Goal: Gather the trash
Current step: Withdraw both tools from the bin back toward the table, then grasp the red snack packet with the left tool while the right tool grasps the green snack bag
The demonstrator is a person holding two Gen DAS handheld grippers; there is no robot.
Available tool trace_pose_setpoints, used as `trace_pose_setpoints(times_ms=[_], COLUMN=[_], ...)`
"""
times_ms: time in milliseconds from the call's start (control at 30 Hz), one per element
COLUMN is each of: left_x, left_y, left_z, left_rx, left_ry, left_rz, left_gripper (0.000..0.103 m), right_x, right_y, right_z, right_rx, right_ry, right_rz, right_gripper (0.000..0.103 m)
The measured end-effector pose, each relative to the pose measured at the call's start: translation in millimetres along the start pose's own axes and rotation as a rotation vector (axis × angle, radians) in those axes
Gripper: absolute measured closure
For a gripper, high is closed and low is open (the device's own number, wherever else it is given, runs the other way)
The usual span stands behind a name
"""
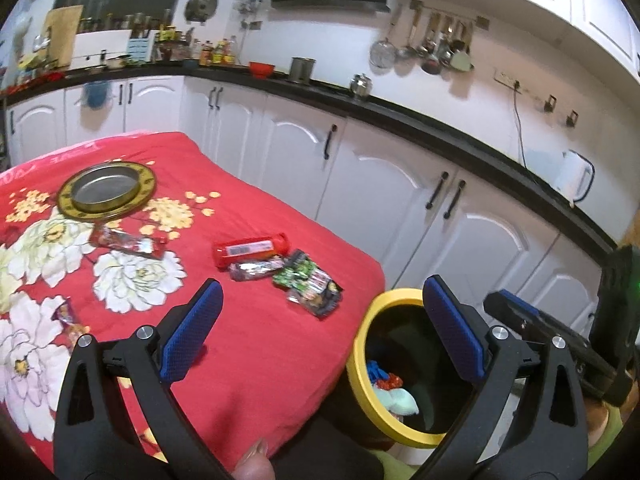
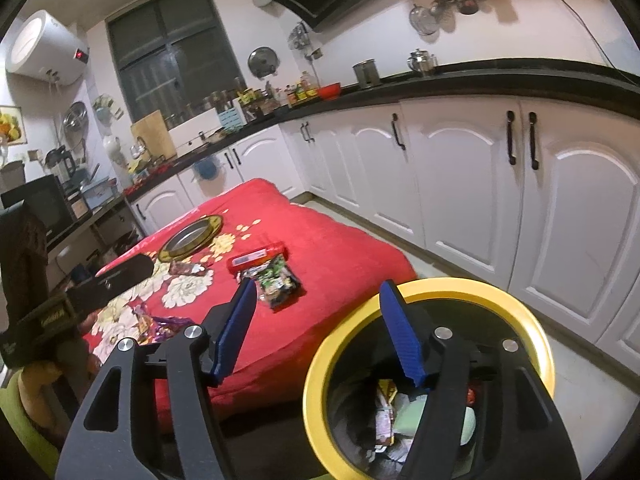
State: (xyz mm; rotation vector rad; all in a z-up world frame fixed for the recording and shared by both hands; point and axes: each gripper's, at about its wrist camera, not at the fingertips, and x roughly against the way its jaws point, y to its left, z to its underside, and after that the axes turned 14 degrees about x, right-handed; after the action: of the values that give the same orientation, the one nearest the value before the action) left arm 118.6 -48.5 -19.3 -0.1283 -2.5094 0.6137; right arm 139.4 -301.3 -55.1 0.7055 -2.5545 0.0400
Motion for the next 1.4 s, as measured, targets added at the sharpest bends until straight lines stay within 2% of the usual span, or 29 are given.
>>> trace_pose_setpoints(times_ms=[333, 633, 867, 1067, 1233, 1267, 1333, 1400], left_x=[6.7, 0.5, -19.1, -45.1, -71.4, -77.1, -85.9, -94.9], left_y=[41.1, 84.9, 114.2, 140.7, 157.5, 162.7, 171.5, 180.3], left_z=[-19.7, -38.9, -58.5, -79.1, -91.2, -93.0, -94.7, -95.5], left_rx=[0.085, 0.177, 0.241, 0.359, 0.431, 0.455, 0.497, 0.537], left_ry=[-0.048, -0.057, 0.002, 0.068, 0.121, 0.132, 0.155, 0.179], left_rz=[-0.059, -0.123, -0.185, -0.220, -0.292, -0.308, -0.327, -0.339], left_gripper=[0.011, 0.011, 0.011, 0.011, 0.011, 0.013, 0.021, 0.022], right_x=[-24.1, -73.4, -118.3, -153.9, -176.8, -180.0, -187.6, -193.3], right_y=[29.7, 45.0, 46.1, 39.3, 35.9, 35.8, 35.7, 35.9], right_z=[-9.5, -20.6, -20.8, -22.9, -24.1, -24.2, -24.1, -24.2], right_rx=[0.065, 0.124, 0.151, 0.157, 0.166, 0.170, 0.174, 0.170], right_ry=[0.032, 0.090, 0.151, 0.201, 0.235, 0.239, 0.248, 0.255], right_rz=[-0.051, -0.092, -0.097, -0.088, -0.073, -0.072, -0.070, -0.073], right_gripper=[0.039, 0.038, 0.037, 0.035, 0.035, 0.035, 0.035, 0.035])
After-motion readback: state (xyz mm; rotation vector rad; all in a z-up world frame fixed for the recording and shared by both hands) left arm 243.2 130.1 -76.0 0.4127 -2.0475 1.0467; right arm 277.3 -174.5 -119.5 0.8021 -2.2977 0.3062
